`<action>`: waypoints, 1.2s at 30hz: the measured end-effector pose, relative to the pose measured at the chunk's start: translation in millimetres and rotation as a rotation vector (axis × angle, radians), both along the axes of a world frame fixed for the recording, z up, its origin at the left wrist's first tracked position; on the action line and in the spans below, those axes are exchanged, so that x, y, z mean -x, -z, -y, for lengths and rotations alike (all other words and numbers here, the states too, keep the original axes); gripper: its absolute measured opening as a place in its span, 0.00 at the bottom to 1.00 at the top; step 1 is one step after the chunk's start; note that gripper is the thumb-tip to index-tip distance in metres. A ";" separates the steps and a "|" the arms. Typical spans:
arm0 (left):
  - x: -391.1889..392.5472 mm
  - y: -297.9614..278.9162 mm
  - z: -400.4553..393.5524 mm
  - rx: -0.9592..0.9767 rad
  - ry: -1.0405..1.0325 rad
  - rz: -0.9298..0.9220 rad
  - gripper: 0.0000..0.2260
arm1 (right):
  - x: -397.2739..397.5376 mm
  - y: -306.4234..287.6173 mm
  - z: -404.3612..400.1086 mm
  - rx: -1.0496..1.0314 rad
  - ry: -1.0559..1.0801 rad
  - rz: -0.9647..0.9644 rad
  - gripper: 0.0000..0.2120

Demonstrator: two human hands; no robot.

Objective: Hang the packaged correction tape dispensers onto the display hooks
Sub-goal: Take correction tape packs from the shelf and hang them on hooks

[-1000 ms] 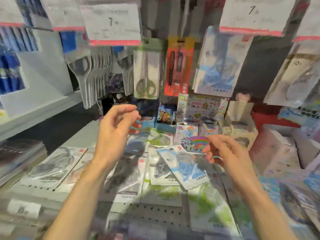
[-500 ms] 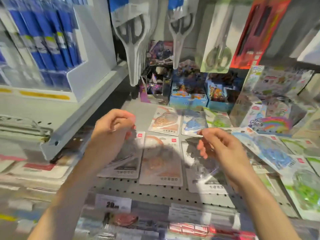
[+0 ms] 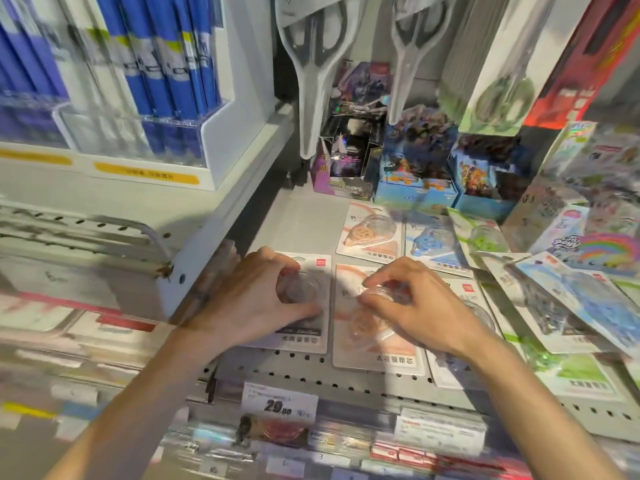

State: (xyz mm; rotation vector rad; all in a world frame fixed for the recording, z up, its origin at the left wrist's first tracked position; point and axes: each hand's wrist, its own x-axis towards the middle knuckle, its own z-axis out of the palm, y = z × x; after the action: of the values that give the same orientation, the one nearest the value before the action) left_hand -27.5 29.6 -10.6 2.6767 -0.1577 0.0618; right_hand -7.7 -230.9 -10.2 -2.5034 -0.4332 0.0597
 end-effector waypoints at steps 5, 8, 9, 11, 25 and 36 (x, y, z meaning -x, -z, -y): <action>-6.3 0.0 1.9 0.142 0.032 0.194 0.23 | -3.1 -2.8 1.7 -0.128 0.049 -0.024 0.13; -10.9 -6.2 10.3 0.245 0.034 0.281 0.26 | -11.3 -11.1 -8.1 -0.374 0.123 -0.084 0.10; -12.7 -8.8 15.3 0.280 0.041 0.305 0.26 | -13.9 -14.7 -12.5 -0.476 0.133 -0.137 0.09; -16.7 -14.3 27.1 0.332 0.047 0.312 0.26 | -18.8 -20.9 -20.8 -0.685 0.140 -0.273 0.11; -83.7 -25.4 80.9 0.330 0.088 0.292 0.21 | -41.6 -27.1 42.3 -1.152 0.374 -0.347 0.14; -141.1 5.8 121.8 -0.051 0.039 0.085 0.32 | -34.9 -13.0 90.6 -1.053 0.474 -0.269 0.13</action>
State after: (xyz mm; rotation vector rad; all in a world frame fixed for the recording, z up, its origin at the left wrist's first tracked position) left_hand 113.6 -92.2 -16.3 2.7224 -0.2409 0.1622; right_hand 27.2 -321.5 2.8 -1.4649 0.2224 -0.0193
